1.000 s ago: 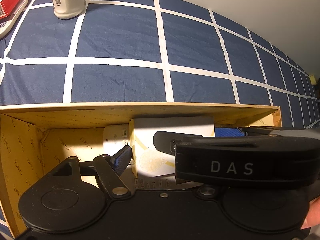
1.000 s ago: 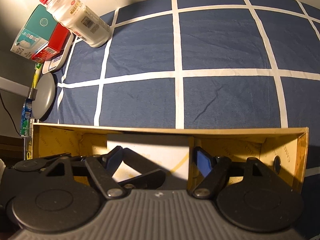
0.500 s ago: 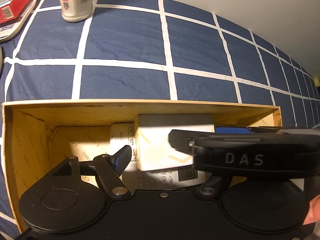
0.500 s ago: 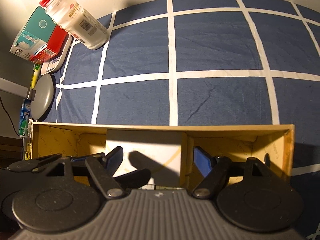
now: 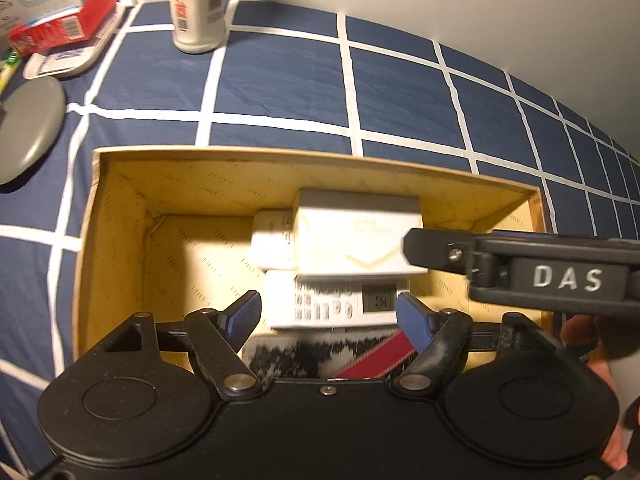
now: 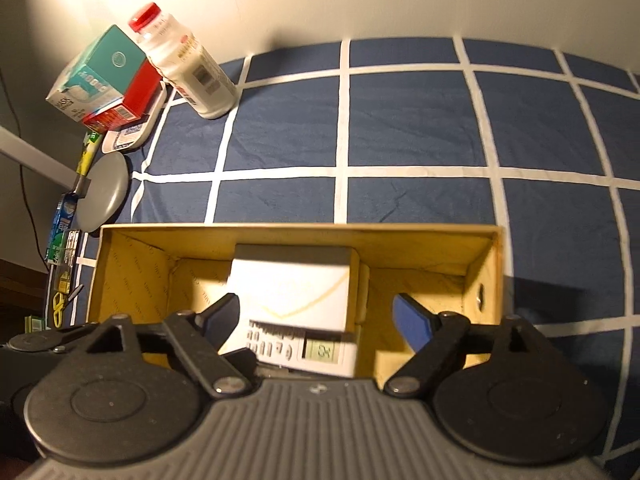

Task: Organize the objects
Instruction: 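Lower the small box beside the remotes and open both grippers, then lift both grippers out of the box toward the white TV remote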

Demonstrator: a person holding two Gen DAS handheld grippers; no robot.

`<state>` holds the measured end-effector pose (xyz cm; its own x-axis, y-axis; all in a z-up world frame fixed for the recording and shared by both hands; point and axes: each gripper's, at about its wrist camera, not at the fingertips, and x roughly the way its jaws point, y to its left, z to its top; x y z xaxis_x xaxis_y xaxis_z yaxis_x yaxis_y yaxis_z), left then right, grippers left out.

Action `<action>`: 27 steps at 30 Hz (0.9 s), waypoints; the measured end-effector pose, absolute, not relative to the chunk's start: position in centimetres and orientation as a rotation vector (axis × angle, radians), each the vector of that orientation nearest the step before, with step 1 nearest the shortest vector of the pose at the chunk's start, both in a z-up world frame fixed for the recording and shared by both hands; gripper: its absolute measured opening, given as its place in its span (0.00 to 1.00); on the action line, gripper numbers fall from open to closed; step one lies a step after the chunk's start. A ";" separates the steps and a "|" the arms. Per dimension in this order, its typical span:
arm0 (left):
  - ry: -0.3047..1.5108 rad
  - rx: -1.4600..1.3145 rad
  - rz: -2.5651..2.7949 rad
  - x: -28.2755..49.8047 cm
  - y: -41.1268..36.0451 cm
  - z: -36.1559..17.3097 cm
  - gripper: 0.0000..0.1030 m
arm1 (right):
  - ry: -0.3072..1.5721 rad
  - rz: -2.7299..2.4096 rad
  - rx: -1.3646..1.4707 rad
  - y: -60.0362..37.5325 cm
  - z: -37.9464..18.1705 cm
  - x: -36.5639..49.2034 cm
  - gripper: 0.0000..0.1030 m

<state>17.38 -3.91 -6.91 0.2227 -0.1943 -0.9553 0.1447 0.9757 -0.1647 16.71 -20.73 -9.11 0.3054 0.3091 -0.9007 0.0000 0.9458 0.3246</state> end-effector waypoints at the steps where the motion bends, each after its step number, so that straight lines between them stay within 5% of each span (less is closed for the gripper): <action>1: 1.318 -0.038 -0.230 16.9 -3.9 -6.5 0.74 | 1.241 0.206 0.285 -20.9 -8.7 16.2 0.87; 11: 1.241 0.011 -0.184 12.1 -4.2 -2.8 0.84 | 1.178 0.184 0.276 -22.8 -5.7 11.2 1.00; 27: 1.198 0.049 -0.115 4.2 -10.4 -1.1 0.96 | 1.144 0.185 0.274 -30.5 -4.3 4.1 1.00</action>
